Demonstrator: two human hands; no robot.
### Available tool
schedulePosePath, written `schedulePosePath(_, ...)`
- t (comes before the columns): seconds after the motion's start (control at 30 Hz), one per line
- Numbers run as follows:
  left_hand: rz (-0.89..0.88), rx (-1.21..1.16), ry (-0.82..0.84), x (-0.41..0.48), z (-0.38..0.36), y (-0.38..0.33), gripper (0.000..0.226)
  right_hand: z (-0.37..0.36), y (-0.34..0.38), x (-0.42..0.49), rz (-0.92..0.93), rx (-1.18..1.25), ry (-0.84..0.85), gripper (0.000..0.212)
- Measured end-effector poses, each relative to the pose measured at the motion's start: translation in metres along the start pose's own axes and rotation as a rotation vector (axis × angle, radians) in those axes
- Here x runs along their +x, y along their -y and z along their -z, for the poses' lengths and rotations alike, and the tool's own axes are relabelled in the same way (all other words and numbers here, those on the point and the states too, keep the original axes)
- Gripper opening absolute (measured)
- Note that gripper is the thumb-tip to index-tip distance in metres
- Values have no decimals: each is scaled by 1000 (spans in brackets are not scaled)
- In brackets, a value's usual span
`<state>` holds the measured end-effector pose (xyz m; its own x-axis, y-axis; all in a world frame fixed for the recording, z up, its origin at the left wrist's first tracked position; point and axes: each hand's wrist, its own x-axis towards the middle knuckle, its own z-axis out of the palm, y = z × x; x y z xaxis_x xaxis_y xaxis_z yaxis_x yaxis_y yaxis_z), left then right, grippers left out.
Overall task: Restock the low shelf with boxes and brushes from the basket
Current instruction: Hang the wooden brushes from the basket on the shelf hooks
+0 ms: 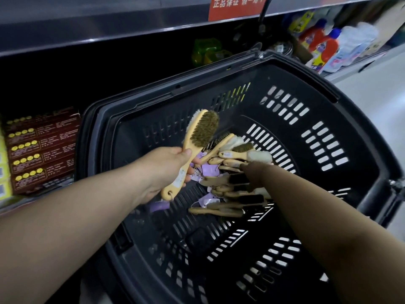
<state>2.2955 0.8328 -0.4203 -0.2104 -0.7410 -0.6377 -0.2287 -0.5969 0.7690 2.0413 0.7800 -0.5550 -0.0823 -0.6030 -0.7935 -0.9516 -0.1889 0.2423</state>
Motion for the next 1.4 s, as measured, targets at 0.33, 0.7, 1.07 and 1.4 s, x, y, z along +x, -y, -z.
schedulePosePath(0.33, -35, 117, -48, 3, 4, -1, 25, 91, 7, -57, 408, 305, 25, 39)
schedulePosePath(0.7, 22, 57, 163, -5, 4, 2, 13, 114, -13, -85, 789, 1138, 319, 28)
schedulePosePath(1.07, 98, 74, 132, 2, 9, 7, 12, 86, -18, -55, 1008, 1498, 251, 40)
schedulePosePath(1.4, 118, -45, 116, -5, 12, 2, 15, 75, -19, -42, 574, 1218, -135, 41)
